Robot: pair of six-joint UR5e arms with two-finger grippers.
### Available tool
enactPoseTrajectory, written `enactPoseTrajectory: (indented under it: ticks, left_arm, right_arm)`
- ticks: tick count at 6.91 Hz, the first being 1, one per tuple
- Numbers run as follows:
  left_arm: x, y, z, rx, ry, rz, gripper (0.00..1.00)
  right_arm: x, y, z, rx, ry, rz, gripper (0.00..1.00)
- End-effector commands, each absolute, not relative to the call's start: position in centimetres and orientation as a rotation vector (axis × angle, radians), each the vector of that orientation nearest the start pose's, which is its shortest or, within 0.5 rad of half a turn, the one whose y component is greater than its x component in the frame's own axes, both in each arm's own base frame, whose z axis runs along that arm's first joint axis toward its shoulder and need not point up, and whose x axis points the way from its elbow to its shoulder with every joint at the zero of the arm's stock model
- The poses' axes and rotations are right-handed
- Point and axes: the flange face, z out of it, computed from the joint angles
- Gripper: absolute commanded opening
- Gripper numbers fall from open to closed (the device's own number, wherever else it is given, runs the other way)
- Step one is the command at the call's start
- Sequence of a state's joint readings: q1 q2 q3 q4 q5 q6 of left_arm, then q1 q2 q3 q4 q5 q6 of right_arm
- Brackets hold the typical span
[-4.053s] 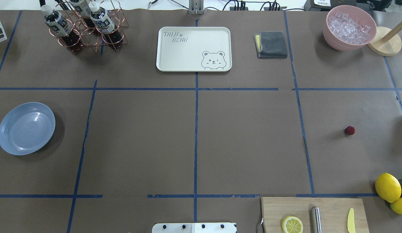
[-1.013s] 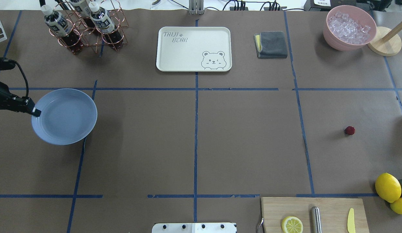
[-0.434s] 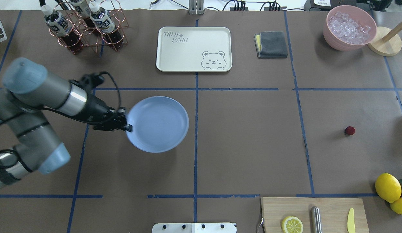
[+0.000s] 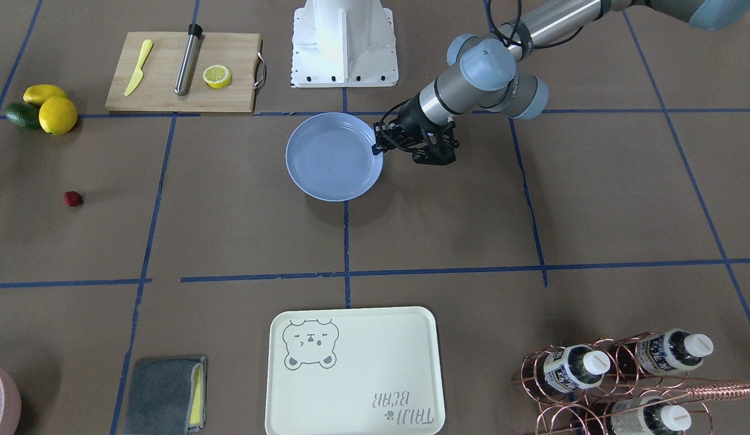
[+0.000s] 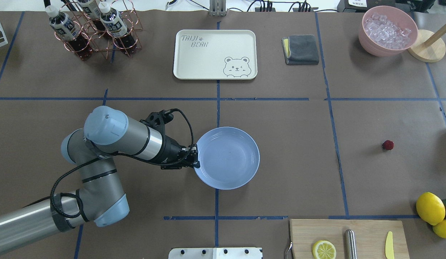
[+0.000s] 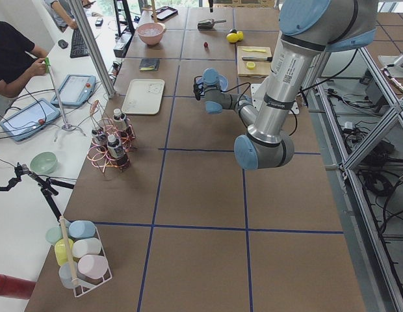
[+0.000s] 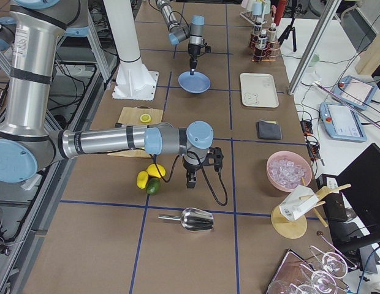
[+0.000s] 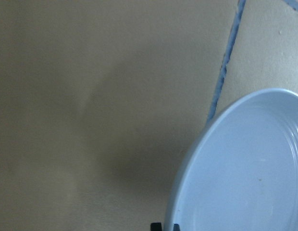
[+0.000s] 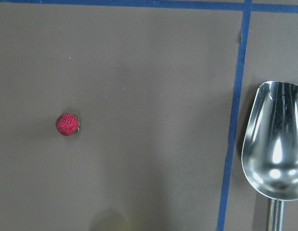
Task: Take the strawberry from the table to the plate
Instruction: 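Slide the blue plate with the left gripper toward the table center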
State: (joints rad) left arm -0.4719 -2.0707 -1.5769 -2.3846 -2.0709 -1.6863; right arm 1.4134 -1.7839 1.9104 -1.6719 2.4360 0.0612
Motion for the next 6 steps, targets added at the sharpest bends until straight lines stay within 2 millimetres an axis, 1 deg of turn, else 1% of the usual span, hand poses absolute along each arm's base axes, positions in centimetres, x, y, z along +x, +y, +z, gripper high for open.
enactPoseTrajectory:
  ticks: [1, 2, 4, 6]
  left_arm:
    - [55.4, -37.7, 27.9, -0.142, 1.322, -0.217, 0.00]
    - [55.2, -38.3, 28.2, -0.110, 1.318, -0.243, 0.00]
    - [55.1, -38.2, 29.8, -0.115, 1.295, -0.250, 0.00]
    - [55.2, -37.9, 30.2, -0.119, 1.290, -0.247, 0.00]
  right_arm:
    - [-0.6, -40.5, 59.0, -0.070, -0.865, -0.101, 1.00]
    - [-0.6, -40.5, 59.0, -0.070, -0.865, -0.101, 1.00]
    - [-0.6, -40.5, 58.8, -0.067, -0.865, -0.102, 1.00]
    - [-0.6, -40.5, 58.7, -0.064, -0.865, -0.104, 1.00]
